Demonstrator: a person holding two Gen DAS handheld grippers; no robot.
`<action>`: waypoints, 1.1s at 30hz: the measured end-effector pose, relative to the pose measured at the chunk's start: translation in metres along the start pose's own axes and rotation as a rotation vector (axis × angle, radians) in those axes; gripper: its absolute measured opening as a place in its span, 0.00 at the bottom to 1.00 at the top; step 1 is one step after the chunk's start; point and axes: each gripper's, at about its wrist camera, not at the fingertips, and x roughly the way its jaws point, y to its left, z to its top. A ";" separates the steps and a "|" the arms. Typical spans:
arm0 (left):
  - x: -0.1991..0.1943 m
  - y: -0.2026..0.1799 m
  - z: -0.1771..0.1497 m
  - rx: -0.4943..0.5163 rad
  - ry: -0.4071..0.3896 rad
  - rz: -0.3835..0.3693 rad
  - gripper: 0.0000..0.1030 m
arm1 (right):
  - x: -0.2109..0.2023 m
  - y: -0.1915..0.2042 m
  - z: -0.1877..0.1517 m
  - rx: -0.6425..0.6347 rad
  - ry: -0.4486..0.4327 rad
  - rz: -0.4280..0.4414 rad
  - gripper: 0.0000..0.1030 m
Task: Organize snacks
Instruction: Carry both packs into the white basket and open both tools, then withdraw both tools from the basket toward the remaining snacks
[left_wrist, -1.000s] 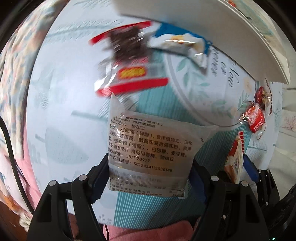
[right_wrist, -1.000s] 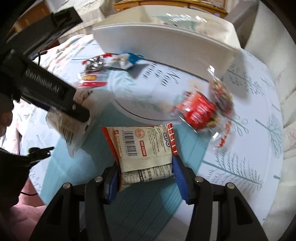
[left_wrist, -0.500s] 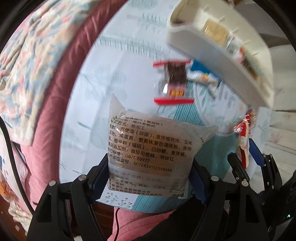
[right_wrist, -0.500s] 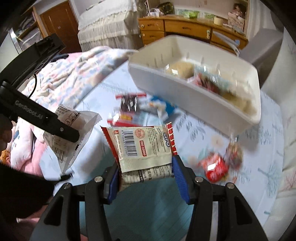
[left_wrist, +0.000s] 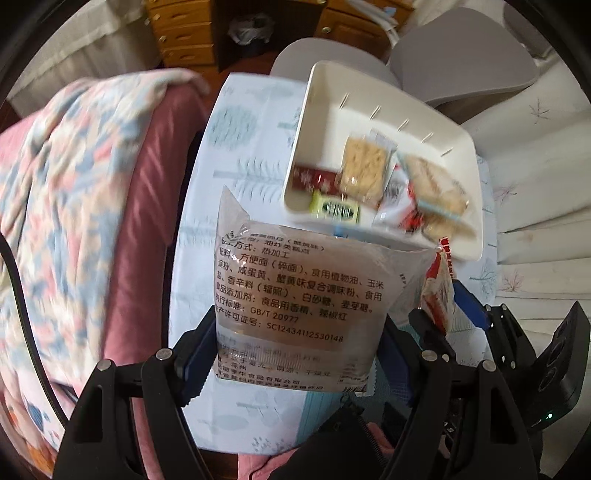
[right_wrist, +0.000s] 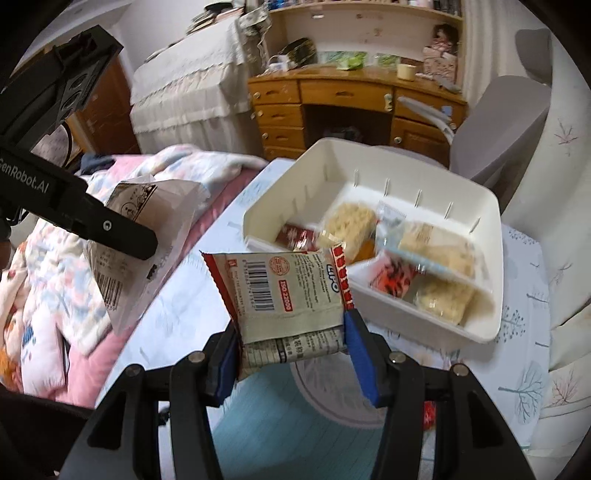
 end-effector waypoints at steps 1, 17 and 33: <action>-0.001 -0.002 0.009 0.015 -0.006 0.002 0.74 | 0.001 0.000 0.004 0.012 -0.008 -0.009 0.52; 0.027 -0.034 0.121 0.157 -0.049 -0.090 0.75 | 0.038 -0.036 0.036 0.281 -0.062 -0.078 0.53; 0.032 -0.070 0.128 0.217 -0.150 -0.151 0.96 | 0.032 -0.061 0.026 0.398 -0.066 -0.123 0.81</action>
